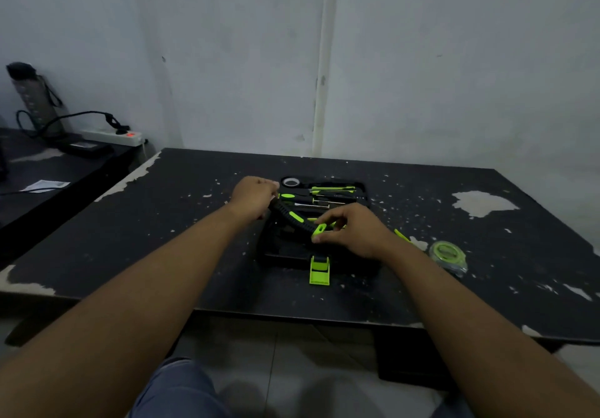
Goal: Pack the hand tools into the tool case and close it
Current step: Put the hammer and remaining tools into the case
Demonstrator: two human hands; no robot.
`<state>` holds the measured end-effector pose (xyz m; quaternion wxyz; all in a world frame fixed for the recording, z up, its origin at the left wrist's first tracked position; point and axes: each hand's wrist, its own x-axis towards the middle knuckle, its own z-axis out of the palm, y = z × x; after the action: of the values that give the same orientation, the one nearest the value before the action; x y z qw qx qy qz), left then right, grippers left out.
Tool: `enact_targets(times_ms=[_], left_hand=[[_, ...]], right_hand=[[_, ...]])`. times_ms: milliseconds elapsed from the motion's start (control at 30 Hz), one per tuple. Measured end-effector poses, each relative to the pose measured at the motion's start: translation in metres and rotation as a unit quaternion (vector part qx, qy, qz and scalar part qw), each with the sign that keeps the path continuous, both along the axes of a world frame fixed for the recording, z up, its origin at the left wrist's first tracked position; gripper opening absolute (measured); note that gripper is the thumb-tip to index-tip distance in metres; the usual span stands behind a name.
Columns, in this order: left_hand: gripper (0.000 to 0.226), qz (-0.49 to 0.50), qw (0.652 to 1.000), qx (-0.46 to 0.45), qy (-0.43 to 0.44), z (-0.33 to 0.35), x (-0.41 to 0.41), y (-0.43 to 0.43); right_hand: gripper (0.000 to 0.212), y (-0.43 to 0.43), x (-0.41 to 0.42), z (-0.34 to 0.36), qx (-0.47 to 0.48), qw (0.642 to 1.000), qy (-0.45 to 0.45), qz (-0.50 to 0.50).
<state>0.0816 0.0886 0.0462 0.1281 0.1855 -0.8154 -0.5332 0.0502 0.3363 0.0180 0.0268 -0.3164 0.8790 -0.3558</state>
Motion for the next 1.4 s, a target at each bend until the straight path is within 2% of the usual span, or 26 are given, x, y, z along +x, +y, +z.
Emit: enact_targets(times_ms=[100,233,400,567,733,1067,1400], left_hand=[[0.029,-0.019,0.996,-0.078,-0.023,-0.005,0.002,0.008],[0.019,-0.055,0.991,-0.115,-0.045,-0.012,0.004,0.011],[0.027,-0.081,0.972,-0.199,-0.096,-0.014,0.008,0.01],[0.035,-0.101,0.969,-0.183,-0.133,-0.013,0.011,0.012],[0.051,-0.122,0.952,-0.244,-0.135,-0.006,0.013,0.006],[0.061,-0.133,0.958,-0.211,-0.139,-0.009,0.015,0.001],[0.069,-0.158,0.952,-0.211,-0.154,-0.015,0.009,0.005]], right_hand=[[0.039,0.009,-0.004,-0.008,0.041,0.999,-0.001,-0.003],[0.036,0.023,-0.007,-0.01,0.036,0.999,-0.017,0.009],[0.028,0.032,-0.007,-0.009,0.04,0.998,-0.038,0.034],[0.023,0.03,-0.009,-0.01,0.029,0.997,-0.049,0.042],[0.024,0.032,-0.011,-0.006,0.032,0.996,-0.06,0.056],[0.021,0.031,-0.013,0.005,0.068,0.992,-0.07,0.082],[0.03,0.037,-0.02,0.008,0.111,0.988,-0.094,0.047]])
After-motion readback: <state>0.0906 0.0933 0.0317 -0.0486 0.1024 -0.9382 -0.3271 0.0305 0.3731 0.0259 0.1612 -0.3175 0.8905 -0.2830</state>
